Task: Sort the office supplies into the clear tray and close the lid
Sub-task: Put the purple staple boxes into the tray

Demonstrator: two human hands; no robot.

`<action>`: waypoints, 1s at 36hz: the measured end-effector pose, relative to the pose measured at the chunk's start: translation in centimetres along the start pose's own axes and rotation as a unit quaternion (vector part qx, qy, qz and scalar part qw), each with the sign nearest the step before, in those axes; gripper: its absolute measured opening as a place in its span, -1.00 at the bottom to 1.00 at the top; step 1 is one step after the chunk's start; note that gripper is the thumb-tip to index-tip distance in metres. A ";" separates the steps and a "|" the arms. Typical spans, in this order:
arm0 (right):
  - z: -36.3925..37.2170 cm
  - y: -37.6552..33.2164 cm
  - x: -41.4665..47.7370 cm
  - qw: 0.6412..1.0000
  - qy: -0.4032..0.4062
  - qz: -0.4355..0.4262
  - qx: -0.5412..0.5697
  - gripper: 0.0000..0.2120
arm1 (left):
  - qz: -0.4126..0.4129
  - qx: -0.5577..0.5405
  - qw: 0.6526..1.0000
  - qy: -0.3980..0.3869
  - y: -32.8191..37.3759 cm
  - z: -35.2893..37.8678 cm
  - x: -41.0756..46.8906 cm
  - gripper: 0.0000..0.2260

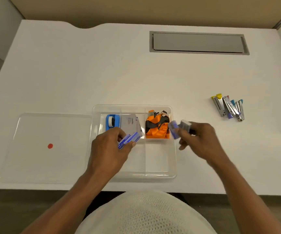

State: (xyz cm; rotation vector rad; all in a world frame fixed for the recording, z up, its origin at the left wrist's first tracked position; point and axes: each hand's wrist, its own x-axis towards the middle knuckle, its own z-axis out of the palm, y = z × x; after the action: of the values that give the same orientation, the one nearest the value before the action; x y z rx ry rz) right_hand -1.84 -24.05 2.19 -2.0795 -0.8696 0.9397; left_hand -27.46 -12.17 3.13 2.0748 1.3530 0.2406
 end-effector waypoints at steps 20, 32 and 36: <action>13.8 -4.0 -2.9 0.983 -0.063 0.076 -0.154 -0.66 | -0.025 0.092 0.992 -0.085 -2.5 2.4 -1.3 -0.47; 13.3 -3.5 -3.1 0.975 -0.040 0.067 -0.207 -0.59 | -0.050 0.126 0.976 -0.170 -3.4 3.0 -0.8 -0.50; 11.3 -3.6 -3.0 0.982 -0.013 0.043 -0.186 -0.68 | -0.016 0.157 0.976 -0.152 -2.6 2.9 0.0 -0.59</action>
State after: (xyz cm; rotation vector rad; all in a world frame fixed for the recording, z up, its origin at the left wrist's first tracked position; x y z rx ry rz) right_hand -13.56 -20.96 0.37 -2.4417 -1.0401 0.9031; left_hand -28.01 -12.71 -0.71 2.2281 1.2973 -0.3139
